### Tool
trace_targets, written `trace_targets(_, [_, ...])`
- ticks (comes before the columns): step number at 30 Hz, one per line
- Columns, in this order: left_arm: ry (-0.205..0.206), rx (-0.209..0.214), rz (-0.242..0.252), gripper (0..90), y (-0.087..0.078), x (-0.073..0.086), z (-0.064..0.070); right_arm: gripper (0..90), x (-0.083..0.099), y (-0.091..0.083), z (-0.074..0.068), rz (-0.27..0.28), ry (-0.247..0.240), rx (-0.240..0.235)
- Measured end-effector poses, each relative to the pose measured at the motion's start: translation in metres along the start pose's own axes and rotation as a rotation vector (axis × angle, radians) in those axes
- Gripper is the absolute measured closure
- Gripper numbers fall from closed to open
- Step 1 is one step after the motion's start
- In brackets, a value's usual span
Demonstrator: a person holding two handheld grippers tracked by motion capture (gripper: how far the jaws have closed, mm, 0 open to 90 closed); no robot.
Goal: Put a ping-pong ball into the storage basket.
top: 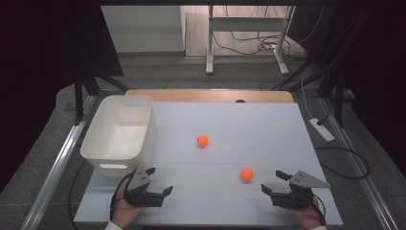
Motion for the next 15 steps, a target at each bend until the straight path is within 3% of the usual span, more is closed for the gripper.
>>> trace_targets(15, [0.004,-0.026,0.019,7.8,-0.0055,-0.0044,-0.0019,20.2,0.0045,0.0025,-0.0007,-0.024,-0.013,-0.003])
Point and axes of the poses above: each handheld gripper's, and its own axes: y roughly forward along the jaws, x roughly out of its underside, z roughly to its right, the point moved 10 cm from there along y, roughly forward along the jaws, and after that the axes turned 10 degrees about x, right-handed, at the moved point
